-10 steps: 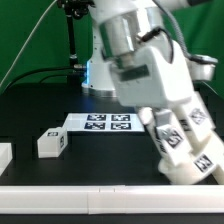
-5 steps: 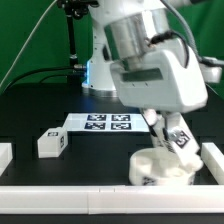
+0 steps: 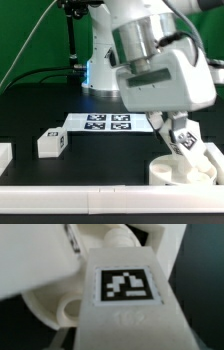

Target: Assemble stool

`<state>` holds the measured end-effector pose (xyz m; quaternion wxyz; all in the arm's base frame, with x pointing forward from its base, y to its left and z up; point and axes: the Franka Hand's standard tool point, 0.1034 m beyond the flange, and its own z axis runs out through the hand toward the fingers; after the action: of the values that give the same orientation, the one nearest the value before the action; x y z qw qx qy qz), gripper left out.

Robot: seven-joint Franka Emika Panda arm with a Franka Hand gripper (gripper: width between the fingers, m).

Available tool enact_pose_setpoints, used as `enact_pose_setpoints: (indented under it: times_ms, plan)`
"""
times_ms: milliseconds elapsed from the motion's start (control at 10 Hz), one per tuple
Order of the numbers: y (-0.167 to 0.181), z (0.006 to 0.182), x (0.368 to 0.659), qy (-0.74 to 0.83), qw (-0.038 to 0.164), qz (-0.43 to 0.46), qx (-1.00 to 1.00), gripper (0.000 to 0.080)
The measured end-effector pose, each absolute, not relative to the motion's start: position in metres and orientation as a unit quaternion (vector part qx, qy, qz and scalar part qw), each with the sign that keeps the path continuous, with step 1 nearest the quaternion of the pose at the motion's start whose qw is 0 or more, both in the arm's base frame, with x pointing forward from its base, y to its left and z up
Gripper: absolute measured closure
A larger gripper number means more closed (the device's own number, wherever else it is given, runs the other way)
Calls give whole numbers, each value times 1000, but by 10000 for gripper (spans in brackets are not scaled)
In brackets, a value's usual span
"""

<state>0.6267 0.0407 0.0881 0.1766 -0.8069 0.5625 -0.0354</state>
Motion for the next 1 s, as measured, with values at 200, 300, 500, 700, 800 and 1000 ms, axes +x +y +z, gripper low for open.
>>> enact_pose_setpoints:
  times_ms: [200,300,500,700,800,1000]
  plan:
    - [32,101,623,552,176,-12,-815,459]
    - [31,106,623,545,173,-4,-821,459]
    - [32,104,622,546,173,-4,-820,459]
    - [32,103,622,546,173,-4,-820,459]
    - [32,103,622,545,173,-2,-820,459]
    - [28,115,618,488,122,48,-863,459]
